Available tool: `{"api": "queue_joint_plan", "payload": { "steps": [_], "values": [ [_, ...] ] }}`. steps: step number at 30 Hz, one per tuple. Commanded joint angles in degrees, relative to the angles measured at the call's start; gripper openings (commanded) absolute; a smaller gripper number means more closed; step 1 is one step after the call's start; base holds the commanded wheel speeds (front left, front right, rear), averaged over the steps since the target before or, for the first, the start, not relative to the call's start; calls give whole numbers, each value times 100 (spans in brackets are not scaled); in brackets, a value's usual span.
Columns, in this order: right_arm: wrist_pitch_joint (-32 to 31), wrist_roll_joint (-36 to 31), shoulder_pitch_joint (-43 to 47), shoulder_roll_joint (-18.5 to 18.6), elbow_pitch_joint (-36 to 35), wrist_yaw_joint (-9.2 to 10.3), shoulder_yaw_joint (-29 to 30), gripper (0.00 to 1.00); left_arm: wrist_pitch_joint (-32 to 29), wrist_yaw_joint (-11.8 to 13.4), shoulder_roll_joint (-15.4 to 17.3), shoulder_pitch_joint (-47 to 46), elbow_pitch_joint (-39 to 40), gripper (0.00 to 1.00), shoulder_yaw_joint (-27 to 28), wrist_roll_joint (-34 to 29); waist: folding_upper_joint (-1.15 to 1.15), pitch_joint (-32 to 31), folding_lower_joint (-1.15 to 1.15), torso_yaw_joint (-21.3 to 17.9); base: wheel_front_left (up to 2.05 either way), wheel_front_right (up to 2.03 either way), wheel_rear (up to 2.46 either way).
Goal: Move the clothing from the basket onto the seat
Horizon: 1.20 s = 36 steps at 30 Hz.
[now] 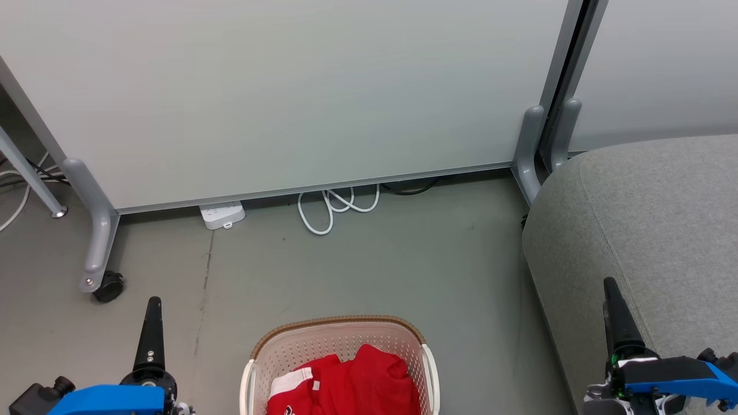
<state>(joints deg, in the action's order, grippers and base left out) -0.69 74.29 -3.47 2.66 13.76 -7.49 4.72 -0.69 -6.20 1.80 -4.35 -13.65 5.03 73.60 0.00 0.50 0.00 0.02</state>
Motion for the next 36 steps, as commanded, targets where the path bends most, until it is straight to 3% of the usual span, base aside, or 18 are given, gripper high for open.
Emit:
{"api": "queue_joint_plan", "payload": {
  "steps": [1,16,36],
  "values": [
    [84,-331,-140,16,-133,0,-64,100,85,32,62,-171,147,100,-57,-337,0,3,0,1,0,0,0],
    [411,-1996,-82,20,-73,0,-443,100,410,223,77,-176,72,100,-451,-2077,0,10,0,10,0,0,0],
    [795,-3509,-18,24,79,0,-629,100,793,306,94,-194,-50,100,-718,-3706,0,9,0,22,0,0,0]
  ]
}}
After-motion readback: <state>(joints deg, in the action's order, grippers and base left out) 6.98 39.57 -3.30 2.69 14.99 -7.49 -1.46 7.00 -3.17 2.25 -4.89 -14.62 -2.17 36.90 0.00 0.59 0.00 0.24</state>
